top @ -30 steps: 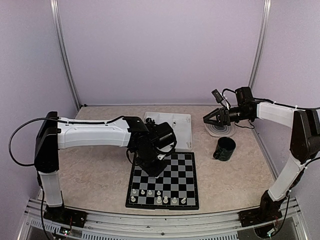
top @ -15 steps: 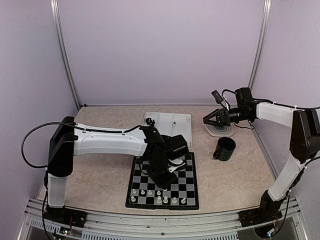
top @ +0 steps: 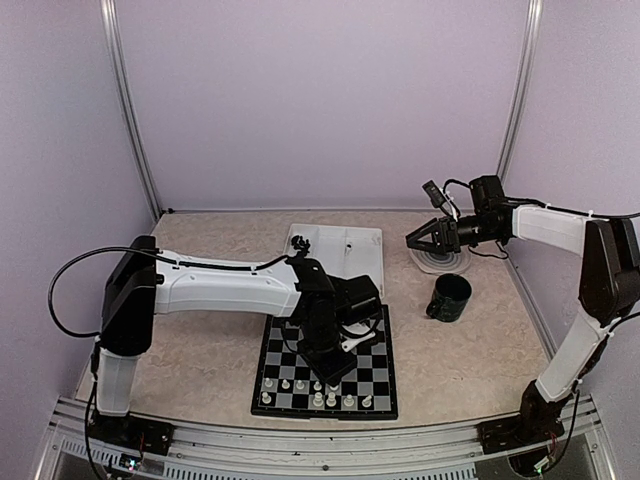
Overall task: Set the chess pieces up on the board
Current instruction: Place the pawn on e2, then adjust the chess pile in the storage box.
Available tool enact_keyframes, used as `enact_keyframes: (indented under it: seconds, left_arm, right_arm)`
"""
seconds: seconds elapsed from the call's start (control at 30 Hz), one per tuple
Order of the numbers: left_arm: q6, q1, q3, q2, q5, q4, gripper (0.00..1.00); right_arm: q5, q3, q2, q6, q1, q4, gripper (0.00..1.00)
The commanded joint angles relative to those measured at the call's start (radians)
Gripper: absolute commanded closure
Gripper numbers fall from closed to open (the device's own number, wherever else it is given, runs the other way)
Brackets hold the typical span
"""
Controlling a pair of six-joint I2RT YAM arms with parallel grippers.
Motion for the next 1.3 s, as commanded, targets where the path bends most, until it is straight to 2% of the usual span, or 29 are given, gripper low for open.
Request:
enact_keyframes:
  seconds: [0.0, 0.4, 0.7, 0.83, 0.93, 1.0, 1.03, 1.07, 1.1, 1.17, 1.27]
  left_arm:
    - [0.018, -0.006, 0.026, 0.018, 0.014, -0.015, 0.99]
    - [0.013, -0.006, 0.032, 0.021, -0.003, 0.0, 0.84]
    - [0.014, -0.006, 0.063, 0.008, 0.02, 0.005, 0.79]
    - [0.02, 0.004, 0.096, -0.027, -0.011, -0.011, 0.76]
    - [0.018, 0.035, 0.105, -0.07, -0.071, -0.005, 0.74]
    - [0.016, 0.075, 0.102, -0.105, -0.142, 0.024, 0.71]
    - [0.015, 0.095, 0.103, -0.121, -0.173, 0.044, 0.71]
    - [0.012, 0.118, 0.107, -0.144, -0.237, 0.066, 0.71]
    - [0.01, 0.138, 0.11, -0.163, -0.298, 0.096, 0.72]
    - [0.02, 0.185, 0.096, -0.2, -0.417, 0.193, 0.73]
    - [0.026, 0.252, 0.048, -0.242, -0.479, 0.397, 0.62]
  right_arm:
    - [-0.011, -0.007, 0.009, -0.016, 0.0, -0.008, 0.45]
    - [-0.011, -0.006, 0.009, -0.017, 0.0, -0.01, 0.44]
    - [-0.01, -0.002, 0.005, -0.019, 0.0, -0.013, 0.44]
    - [0.042, 0.026, -0.016, -0.054, 0.0, -0.049, 0.42]
    - [0.139, 0.069, -0.047, -0.106, 0.0, -0.085, 0.38]
    - [0.227, 0.11, -0.077, -0.143, 0.0, -0.099, 0.31]
    - [0.277, 0.131, -0.095, -0.156, 0.0, -0.095, 0.25]
    - [0.332, 0.15, -0.117, -0.157, 0.0, -0.08, 0.05]
    - [0.391, 0.184, -0.136, -0.153, 0.0, -0.066, 0.01]
    - [0.446, 0.285, -0.134, -0.163, 0.0, -0.094, 0.01]
    - [0.426, 0.415, -0.085, -0.144, 0.0, -0.135, 0.01]
